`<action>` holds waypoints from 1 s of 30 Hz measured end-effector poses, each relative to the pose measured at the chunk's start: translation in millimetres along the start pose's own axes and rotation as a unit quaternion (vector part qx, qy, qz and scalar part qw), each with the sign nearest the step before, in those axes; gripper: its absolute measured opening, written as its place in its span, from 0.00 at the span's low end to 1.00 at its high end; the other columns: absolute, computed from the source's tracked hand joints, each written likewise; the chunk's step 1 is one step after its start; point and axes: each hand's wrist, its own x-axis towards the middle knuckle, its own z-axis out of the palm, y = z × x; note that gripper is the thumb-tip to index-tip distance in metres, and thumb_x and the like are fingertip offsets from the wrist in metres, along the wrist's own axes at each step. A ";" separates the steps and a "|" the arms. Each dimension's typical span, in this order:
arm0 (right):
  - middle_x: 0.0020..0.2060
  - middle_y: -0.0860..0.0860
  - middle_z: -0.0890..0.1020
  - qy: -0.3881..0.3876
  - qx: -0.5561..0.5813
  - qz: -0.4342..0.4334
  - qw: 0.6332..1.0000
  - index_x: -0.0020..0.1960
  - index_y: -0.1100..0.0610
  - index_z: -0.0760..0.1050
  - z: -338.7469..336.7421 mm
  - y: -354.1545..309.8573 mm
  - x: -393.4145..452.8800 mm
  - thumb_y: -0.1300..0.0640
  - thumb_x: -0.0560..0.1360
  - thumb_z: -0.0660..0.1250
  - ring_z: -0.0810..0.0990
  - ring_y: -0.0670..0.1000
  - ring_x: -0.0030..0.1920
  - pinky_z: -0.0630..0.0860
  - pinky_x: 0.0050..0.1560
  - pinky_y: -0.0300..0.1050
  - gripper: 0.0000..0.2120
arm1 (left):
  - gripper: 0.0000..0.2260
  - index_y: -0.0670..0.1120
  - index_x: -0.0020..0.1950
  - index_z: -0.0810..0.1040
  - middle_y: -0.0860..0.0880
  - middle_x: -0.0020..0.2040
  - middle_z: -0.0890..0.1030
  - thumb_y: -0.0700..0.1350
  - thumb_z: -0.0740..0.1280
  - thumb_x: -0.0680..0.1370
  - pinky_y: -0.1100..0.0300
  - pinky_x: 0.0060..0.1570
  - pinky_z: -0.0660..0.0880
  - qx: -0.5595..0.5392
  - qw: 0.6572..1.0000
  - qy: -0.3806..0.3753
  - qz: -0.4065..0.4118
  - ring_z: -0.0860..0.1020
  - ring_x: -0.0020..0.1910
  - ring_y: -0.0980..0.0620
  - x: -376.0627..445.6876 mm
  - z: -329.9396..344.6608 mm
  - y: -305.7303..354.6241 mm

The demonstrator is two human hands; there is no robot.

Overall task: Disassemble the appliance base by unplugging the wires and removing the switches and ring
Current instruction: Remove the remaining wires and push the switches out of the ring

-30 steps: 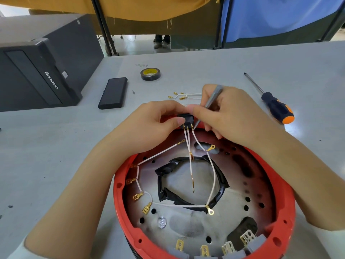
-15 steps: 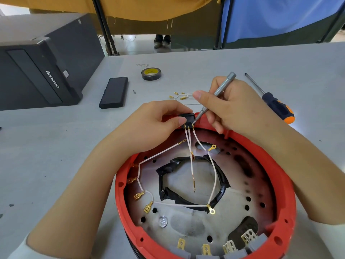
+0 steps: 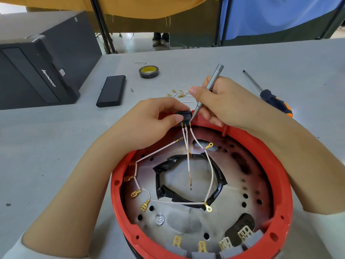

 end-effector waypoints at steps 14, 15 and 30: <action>0.24 0.48 0.69 0.001 0.024 -0.032 0.999 0.38 0.55 0.64 1.5 5.1 3.9 0.51 0.81 0.58 0.68 0.42 0.19 0.62 0.22 0.29 0.15 | 0.11 0.54 0.58 0.78 0.62 0.54 0.80 0.42 0.64 0.79 0.73 0.58 0.68 0.005 1.000 -0.001 0.000 0.76 0.54 0.67 -1.1 -0.4 -1.0; 0.25 0.48 0.69 0.001 0.026 -0.033 0.999 0.38 0.55 0.64 1.3 5.3 3.7 0.51 0.81 0.58 0.68 0.42 0.19 0.62 0.22 0.29 0.14 | 0.11 0.54 0.58 0.78 0.62 0.54 0.80 0.43 0.64 0.79 0.72 0.59 0.68 0.005 1.000 -0.002 0.000 0.76 0.54 0.67 -1.2 -0.6 -0.9; 0.22 0.43 0.65 -0.016 0.063 -0.071 0.995 0.37 0.55 0.63 -0.4 7.4 -1.9 0.54 0.81 0.59 0.65 0.43 0.20 0.62 0.22 0.31 0.15 | 0.11 0.55 0.58 0.78 0.63 0.53 0.80 0.43 0.64 0.79 0.73 0.57 0.68 -0.003 1.000 -0.004 0.002 0.76 0.53 0.68 -3.0 -1.0 -1.0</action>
